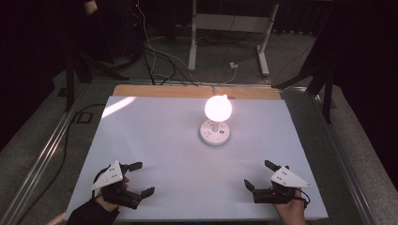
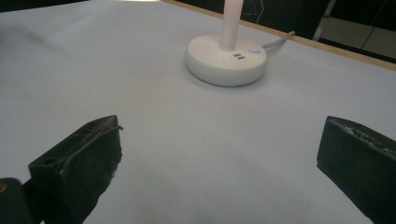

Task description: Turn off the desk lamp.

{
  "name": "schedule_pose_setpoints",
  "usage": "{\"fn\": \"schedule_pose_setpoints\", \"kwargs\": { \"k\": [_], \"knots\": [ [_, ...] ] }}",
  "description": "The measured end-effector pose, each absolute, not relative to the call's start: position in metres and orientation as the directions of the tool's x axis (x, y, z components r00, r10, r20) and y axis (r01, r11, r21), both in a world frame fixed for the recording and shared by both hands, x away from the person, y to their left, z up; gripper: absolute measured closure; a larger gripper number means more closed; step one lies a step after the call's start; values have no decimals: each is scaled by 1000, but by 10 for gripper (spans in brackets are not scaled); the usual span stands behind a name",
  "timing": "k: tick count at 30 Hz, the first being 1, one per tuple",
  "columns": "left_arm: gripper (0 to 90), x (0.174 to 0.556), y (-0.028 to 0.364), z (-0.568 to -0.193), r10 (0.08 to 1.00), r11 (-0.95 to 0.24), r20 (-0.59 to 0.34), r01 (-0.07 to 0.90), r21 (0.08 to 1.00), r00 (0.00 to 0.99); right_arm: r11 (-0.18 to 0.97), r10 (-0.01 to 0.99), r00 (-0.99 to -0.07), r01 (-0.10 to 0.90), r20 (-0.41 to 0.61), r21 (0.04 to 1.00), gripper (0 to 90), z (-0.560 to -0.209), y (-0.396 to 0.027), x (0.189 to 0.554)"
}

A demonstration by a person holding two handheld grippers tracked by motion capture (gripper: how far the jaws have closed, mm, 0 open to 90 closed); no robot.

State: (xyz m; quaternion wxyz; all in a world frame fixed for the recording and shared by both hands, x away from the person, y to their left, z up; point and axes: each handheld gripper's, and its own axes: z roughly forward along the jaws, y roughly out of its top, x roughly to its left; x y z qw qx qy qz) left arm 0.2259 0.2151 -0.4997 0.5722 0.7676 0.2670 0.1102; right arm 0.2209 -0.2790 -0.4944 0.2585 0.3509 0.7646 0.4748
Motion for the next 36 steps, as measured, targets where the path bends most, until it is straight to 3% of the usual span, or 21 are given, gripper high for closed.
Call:
{"fn": "schedule_pose_setpoints", "kwargs": {
  "k": [17,36],
  "knots": [
    [6,226,215,-500,535,-201,-137,283,938,834,256,820,-570,285,-51,924,0,-461,-277,235],
    [6,226,216,-500,537,-201,-138,285,937,832,273,798,-599,257,-68,927,0,-444,-252,260]
  ]
}}
